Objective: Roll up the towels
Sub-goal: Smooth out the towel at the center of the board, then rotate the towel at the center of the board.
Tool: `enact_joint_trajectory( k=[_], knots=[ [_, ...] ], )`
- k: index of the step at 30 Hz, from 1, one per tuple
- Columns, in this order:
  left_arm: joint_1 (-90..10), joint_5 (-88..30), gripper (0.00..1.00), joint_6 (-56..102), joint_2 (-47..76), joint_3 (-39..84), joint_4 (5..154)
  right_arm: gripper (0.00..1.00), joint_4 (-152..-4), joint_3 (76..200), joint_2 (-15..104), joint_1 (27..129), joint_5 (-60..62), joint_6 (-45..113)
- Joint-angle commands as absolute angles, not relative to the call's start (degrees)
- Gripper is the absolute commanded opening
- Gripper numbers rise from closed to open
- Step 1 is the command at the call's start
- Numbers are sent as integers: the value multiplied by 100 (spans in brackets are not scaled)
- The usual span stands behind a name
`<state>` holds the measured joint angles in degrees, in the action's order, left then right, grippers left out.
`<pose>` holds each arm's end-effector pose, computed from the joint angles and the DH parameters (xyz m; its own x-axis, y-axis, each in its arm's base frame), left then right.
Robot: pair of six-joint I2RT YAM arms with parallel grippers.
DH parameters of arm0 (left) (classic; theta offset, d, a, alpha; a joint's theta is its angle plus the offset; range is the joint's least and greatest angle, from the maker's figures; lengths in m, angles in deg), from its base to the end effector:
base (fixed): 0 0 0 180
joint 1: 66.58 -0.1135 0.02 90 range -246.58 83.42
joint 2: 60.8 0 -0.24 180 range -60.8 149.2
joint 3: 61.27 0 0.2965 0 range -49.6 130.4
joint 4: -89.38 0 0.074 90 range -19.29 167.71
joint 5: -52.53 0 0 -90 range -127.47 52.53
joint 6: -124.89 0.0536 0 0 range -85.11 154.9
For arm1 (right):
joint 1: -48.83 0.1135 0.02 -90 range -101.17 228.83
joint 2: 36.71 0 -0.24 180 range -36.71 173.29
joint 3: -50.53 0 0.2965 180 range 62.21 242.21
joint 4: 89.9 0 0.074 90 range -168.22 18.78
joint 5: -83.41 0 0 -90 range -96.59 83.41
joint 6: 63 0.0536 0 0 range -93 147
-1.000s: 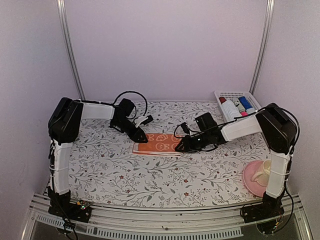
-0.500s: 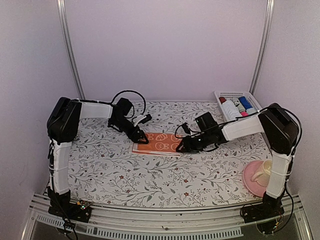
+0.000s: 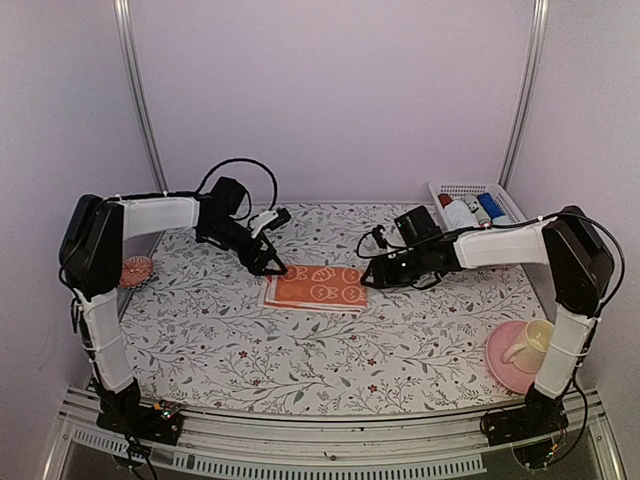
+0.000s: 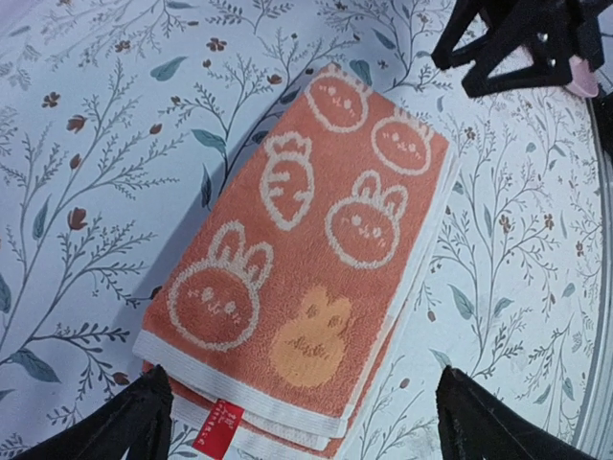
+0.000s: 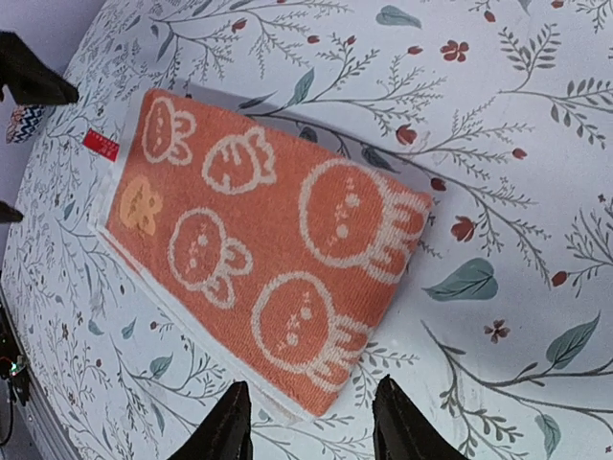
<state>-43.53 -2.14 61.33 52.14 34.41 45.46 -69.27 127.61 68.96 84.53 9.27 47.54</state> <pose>0.4051 -0.2061 0.1434 -0.4654 0.5928 -0.6572 0.8747 0.4217 -0.2390 0.3384 0.2612 0.1076 -0.8236 -0.1762 -0.5390 -0.4456 0.7890 0.4230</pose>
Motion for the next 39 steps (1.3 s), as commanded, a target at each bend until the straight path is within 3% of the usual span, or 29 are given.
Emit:
enact_joint_trajectory(
  k=[1, 9, 14, 17, 24, 32, 39],
  knots=[
    [-4284, -428, 91, 6316, 4991, 2983, 4718, 42, -6465, 13580, 7365, 8417, 207, 4283],
    [-4194, -597, 76, 6396, 4995, 2707, 5040, 38, -5948, 14900, 8375, 8418, -579, 3776],
    [-4132, -567, 74, 6506, 4928, 2422, 5099, 38, -5719, 15448, 8921, 8428, -667, 3614],
    [-4135, -583, 78, 6500, 4721, 2165, 5244, 37, -5585, 15483, 9065, 8440, -750, 3576],
    [-4158, -691, 97, 6539, 4311, 1874, 5271, 37, -5348, 15158, 8916, 8615, -1416, 3476],
    [-4301, -828, 97, 6547, 3704, 1440, 5334, 37, -4674, 14960, 8940, 9044, -1962, 3444],
    [-4794, -724, 97, 6582, 3272, 1083, 5345, 36, -4091, 13758, 8143, 9861, -1602, 4074]
  ],
)
